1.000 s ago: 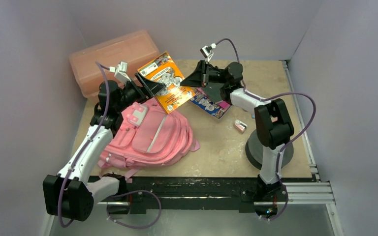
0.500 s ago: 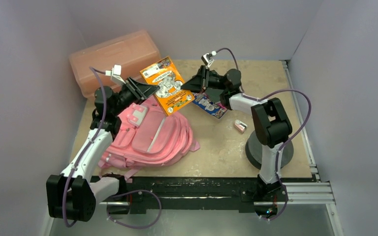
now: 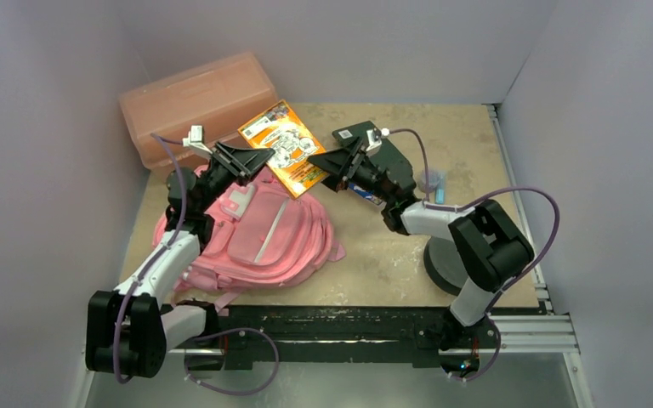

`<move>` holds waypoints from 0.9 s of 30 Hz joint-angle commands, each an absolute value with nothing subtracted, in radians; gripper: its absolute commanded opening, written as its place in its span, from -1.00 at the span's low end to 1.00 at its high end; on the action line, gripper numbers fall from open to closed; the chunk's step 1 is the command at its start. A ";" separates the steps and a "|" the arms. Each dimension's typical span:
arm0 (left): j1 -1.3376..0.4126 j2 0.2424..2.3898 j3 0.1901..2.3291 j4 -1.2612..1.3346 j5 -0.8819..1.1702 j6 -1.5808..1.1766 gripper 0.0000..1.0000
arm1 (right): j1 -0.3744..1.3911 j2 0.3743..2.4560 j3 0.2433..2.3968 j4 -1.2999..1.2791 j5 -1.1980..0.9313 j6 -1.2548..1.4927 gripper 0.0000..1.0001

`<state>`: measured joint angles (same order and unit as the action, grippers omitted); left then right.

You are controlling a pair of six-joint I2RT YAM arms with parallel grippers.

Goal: Pack the student bag
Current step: Pick up the book from the center of the board.

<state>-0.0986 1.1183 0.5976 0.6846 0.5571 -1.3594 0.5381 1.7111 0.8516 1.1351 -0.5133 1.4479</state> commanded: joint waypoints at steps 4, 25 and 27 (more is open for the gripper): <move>-0.157 1.259 0.614 1.179 0.497 -1.642 -1.00 | 0.720 1.641 0.717 1.331 -0.114 1.546 0.98; -0.256 0.937 0.567 0.661 0.350 -1.266 -1.00 | 0.760 1.483 0.663 1.331 -0.017 1.531 0.19; -0.282 0.919 0.547 0.642 0.297 -1.233 -1.00 | 0.760 1.502 0.665 1.400 -0.032 1.551 -0.09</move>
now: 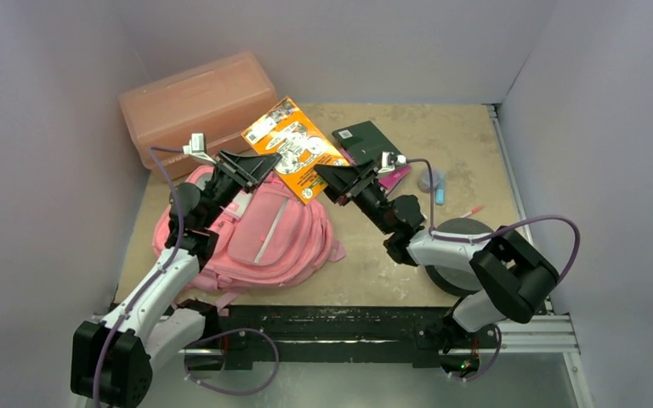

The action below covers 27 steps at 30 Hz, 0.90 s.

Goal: Pack the student bag
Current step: Pick up the book from the center of the board, then place the book in the student bag.

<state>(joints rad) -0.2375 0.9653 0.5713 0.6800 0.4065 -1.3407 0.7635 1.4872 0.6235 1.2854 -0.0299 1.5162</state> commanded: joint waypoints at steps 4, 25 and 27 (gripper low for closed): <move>-0.317 0.934 0.493 0.708 0.209 -1.241 -1.00 | 0.761 1.502 0.650 1.417 -0.039 1.579 -0.34; -0.601 0.860 0.706 -0.442 -0.084 -0.726 0.73 | 0.502 0.934 0.737 0.158 0.195 0.845 -1.00; -0.718 0.945 0.770 -0.468 -0.176 -0.648 0.70 | 0.496 0.920 0.800 0.047 0.223 0.753 -1.00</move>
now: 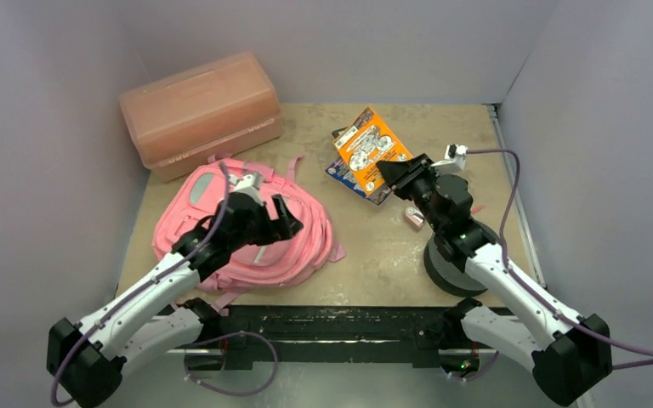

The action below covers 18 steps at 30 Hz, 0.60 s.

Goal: Pack the student bag
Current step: Place the book in the student bag.

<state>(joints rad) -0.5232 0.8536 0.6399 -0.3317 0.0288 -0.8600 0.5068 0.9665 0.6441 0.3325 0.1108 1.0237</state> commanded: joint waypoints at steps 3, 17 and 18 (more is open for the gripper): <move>-0.843 1.102 0.894 -0.532 -0.243 -0.537 0.60 | 0.495 0.850 0.805 -0.065 0.283 0.688 -1.00; -1.025 1.448 1.106 -0.665 -0.324 -0.230 0.30 | 0.495 0.573 0.741 -0.252 0.312 0.591 -1.00; -1.025 1.461 1.114 -0.674 -0.329 -0.226 0.24 | 0.495 0.570 0.741 -0.258 0.306 0.583 -1.00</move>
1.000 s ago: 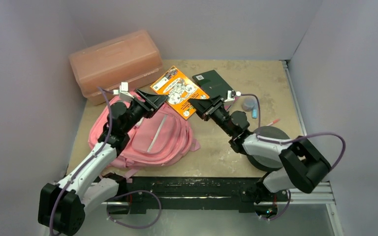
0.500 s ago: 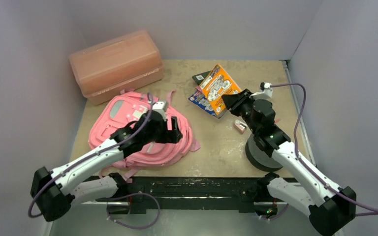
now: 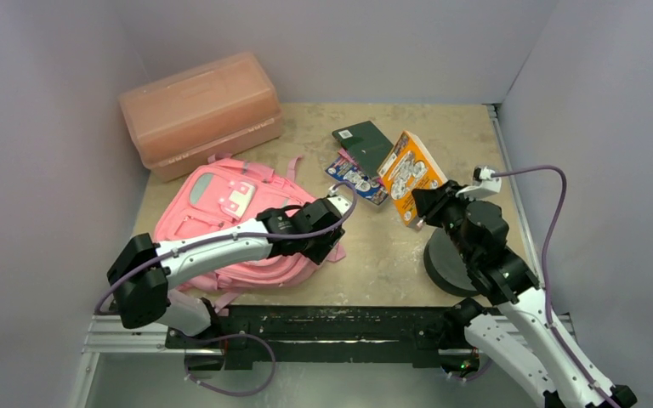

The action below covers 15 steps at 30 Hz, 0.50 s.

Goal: Pack the student bag
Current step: Place the book in the student bag.

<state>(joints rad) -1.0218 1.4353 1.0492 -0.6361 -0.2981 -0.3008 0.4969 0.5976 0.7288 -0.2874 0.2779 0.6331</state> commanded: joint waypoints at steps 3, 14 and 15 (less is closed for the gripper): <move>-1.025 1.493 1.127 -0.689 -0.335 -0.214 0.03 | 0.495 0.569 0.750 -0.284 0.268 0.571 -1.00; -1.025 1.533 1.150 -0.690 -0.345 -0.225 -0.10 | 0.495 0.575 0.745 -0.299 0.155 0.561 -1.00; -1.025 1.524 1.150 -0.695 -0.368 -0.225 -0.19 | 0.495 0.582 0.747 -0.301 0.134 0.556 -1.00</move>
<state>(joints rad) -1.0218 1.5383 1.1019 -0.6785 -0.3126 -0.2424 0.4969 0.5869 0.7280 -0.3912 0.1947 0.5812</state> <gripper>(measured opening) 0.476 0.279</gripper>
